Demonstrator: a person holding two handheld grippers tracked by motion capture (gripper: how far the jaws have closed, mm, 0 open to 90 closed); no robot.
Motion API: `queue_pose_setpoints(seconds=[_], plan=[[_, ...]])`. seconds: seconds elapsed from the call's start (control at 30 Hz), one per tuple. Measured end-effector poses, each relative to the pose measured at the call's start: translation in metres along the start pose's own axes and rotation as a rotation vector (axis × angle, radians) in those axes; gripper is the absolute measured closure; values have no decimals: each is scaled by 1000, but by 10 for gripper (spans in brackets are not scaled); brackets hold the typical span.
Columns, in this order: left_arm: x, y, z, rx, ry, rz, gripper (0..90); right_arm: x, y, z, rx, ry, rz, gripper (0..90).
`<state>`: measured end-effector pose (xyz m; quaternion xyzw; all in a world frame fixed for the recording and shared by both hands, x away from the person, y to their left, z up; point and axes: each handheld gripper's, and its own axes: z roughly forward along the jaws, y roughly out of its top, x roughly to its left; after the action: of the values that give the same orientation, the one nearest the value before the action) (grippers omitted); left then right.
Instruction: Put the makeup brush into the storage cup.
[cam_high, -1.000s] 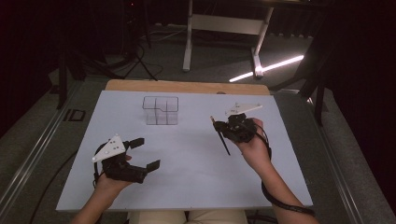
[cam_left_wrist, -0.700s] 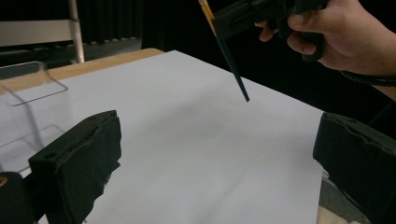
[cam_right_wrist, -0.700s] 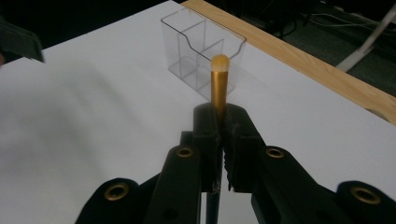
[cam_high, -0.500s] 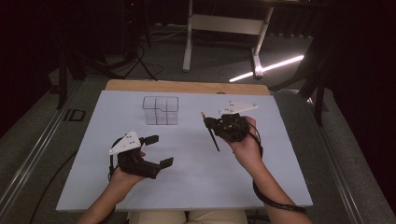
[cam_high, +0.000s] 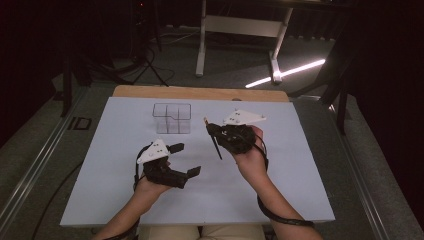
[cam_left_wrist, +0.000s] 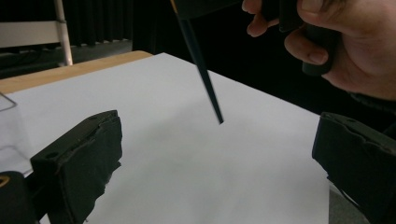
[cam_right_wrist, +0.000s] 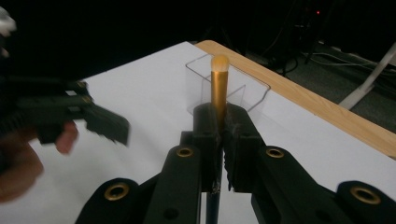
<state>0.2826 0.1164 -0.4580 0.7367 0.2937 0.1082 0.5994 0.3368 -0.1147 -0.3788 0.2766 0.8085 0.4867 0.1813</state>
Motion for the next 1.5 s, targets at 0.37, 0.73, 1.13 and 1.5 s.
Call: queue_pose_setpoints(seconds=[0.37,0.73,1.13,1.5], plan=[[-2,-3,24,-3,26,-64,71,10,-4,5,-74,-1,25,841],[-8,-8,43,41,92,-85,400,16,-7,2,-126,-15,33,841],[-6,-8,50,40,130,-126,675,22,-5,0,-181,-29,35,841],[-3,-7,52,45,121,-146,851,27,-5,0,-190,-31,22,841]])
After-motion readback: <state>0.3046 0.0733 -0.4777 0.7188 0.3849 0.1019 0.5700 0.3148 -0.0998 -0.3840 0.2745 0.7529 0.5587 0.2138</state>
